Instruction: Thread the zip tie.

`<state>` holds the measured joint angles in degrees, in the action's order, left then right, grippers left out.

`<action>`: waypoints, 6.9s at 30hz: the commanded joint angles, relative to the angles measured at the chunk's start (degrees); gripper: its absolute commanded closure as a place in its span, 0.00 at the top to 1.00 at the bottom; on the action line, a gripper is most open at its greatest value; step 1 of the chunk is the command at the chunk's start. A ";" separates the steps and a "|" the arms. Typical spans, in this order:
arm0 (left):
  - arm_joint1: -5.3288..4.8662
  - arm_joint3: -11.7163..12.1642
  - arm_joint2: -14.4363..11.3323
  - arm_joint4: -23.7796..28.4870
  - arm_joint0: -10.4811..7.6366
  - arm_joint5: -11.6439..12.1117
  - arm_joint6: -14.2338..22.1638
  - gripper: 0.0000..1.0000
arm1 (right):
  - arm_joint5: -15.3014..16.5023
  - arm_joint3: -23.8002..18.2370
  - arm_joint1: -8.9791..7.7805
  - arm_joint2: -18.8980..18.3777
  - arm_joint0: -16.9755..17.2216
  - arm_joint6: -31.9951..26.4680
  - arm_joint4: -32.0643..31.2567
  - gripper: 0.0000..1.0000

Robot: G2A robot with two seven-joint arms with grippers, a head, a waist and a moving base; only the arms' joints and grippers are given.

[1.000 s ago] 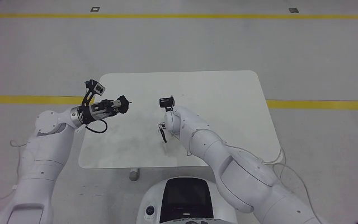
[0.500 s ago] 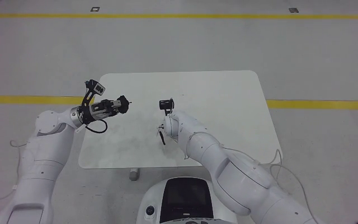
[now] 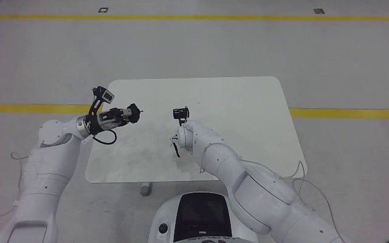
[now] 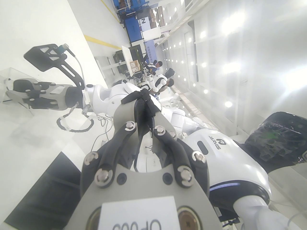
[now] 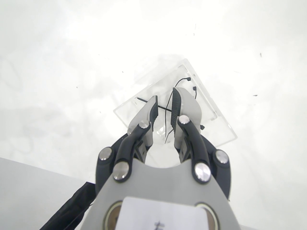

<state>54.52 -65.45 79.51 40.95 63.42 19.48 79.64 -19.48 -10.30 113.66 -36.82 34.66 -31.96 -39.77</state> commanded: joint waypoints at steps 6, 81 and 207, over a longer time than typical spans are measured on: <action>0.00 0.00 0.00 0.00 0.00 0.00 0.00 0.00 | 0.00 0.37 0.04 0.42 0.02 -0.37 0.08 0.14; 0.00 0.00 0.00 0.00 0.00 0.00 0.00 0.00 | 0.00 -2.75 -0.52 -0.33 -0.32 -0.39 2.41 0.00; 1.45 -6.53 -5.84 1.82 8.34 -0.21 -13.25 0.00 | 9.85 -82.34 -20.20 -8.06 49.43 50.10 -23.00 0.00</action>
<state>55.98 -71.98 73.67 42.77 71.76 19.27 66.39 -9.63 -92.64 93.46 -44.88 84.08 18.15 -62.77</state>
